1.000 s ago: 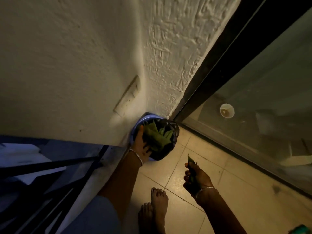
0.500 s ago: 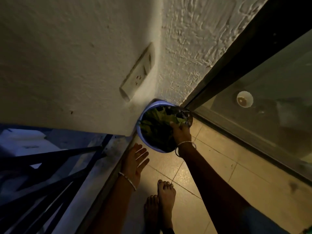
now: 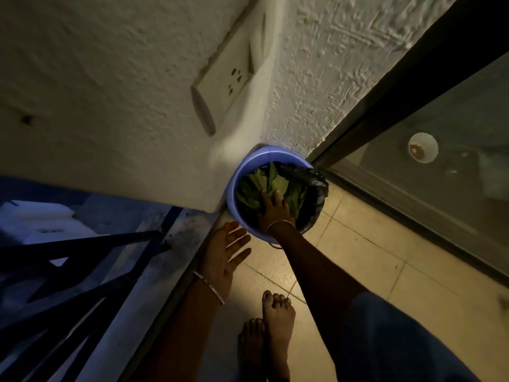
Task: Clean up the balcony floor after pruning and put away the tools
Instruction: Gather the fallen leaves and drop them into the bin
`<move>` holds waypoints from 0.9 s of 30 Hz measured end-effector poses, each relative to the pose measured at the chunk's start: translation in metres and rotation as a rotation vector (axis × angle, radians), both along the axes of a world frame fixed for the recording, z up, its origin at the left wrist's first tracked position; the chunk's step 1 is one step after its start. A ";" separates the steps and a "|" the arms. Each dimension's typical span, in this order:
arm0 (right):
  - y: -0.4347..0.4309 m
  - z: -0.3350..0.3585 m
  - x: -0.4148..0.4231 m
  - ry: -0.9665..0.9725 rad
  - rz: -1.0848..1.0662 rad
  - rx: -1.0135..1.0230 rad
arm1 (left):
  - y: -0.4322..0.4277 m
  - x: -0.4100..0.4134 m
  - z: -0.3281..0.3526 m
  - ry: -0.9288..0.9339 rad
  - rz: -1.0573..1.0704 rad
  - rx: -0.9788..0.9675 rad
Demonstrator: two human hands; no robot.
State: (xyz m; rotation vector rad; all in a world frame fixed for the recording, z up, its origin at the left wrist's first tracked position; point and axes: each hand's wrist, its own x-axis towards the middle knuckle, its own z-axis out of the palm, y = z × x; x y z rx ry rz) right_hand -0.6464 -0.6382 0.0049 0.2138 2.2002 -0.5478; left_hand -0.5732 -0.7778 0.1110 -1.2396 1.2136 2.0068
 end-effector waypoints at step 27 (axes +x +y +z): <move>0.104 0.412 0.154 0.536 -1.184 -0.496 | 0.092 0.051 0.308 0.078 -0.131 0.086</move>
